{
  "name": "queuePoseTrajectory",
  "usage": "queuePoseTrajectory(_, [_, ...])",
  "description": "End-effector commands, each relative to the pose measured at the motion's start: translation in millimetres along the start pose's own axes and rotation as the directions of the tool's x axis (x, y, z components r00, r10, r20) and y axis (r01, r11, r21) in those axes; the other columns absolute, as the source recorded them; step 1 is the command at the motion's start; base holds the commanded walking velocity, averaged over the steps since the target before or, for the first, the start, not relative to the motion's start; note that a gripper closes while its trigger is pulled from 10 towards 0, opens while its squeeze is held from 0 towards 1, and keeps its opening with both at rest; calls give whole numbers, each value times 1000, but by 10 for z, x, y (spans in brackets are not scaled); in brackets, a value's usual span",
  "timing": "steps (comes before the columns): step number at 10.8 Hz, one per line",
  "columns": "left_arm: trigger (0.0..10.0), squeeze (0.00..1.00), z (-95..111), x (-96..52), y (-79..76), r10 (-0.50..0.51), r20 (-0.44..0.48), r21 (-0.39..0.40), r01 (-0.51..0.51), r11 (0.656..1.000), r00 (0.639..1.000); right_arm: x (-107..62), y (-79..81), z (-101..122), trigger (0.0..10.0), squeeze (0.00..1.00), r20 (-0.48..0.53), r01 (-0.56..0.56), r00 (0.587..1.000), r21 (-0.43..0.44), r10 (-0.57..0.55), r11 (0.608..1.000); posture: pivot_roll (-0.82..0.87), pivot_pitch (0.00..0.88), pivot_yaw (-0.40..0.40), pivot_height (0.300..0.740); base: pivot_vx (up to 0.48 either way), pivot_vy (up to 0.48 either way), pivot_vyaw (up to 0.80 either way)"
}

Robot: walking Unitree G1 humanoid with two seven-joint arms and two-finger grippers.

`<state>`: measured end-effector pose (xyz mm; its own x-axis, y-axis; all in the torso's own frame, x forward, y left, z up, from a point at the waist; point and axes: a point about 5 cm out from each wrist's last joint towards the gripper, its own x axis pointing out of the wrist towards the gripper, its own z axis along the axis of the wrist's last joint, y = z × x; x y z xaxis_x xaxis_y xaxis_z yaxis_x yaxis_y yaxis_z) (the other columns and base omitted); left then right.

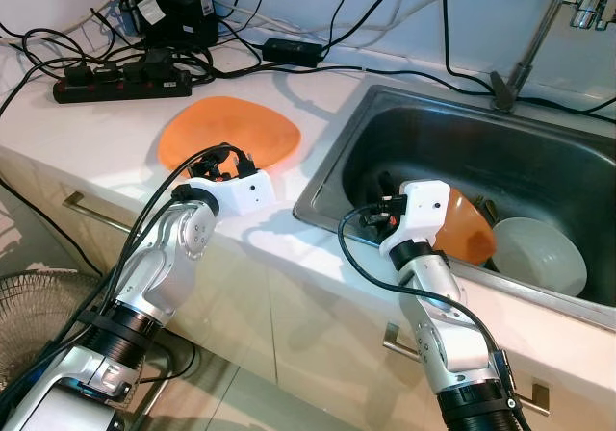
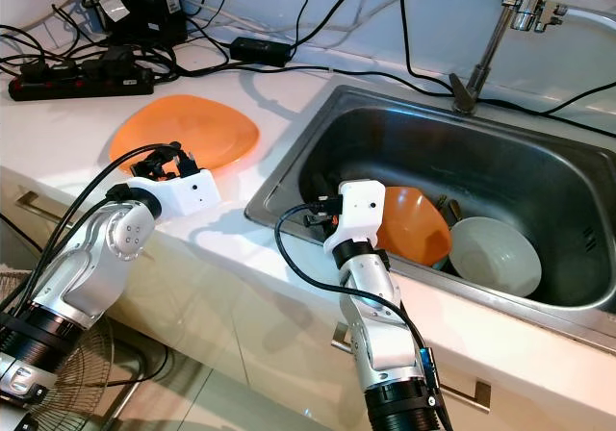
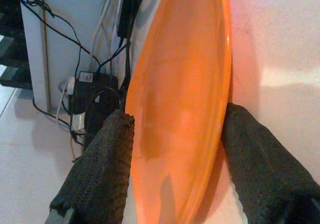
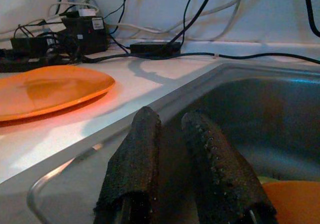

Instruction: Kitchen organization

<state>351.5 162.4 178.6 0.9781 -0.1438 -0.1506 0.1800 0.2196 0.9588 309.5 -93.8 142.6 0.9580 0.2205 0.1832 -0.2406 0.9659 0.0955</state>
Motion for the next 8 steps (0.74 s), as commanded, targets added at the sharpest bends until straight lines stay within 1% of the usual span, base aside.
queuePoseTrajectory(1, [10000, 0, -82, 8, -219, -92, -48, 2, 92, 996, 995, 23, -7, 19, 10000, 0, -4, 2, 1000, -2, -2, 1000, 122, 71, -18, 740, 0, 0, 0])
queuePoseTrajectory(2, [0, 0, -30, 18, -267, -116, -34, 3, 116, 993, 993, 27, -14, 12, 10000, 0, -9, 8, 1000, -3, -8, 1000, 121, 71, -20, 740, 0, 0, 0])
queuePoseTrajectory(5, [0, 0, 13, 40, -315, -136, -17, 3, 136, 991, 991, 27, -22, 0, 10000, 0, -18, 16, 1000, 5, -15, 1000, 118, 75, -21, 740, 0, 0, 0])
queuePoseTrajectory(8, [0, 0, 7, 50, -336, -144, -16, 3, 144, 990, 989, 21, -33, -9, 10000, 0, -26, 13, 1000, 3, -13, 1000, 118, 77, -23, 740, 0, 0, 0])
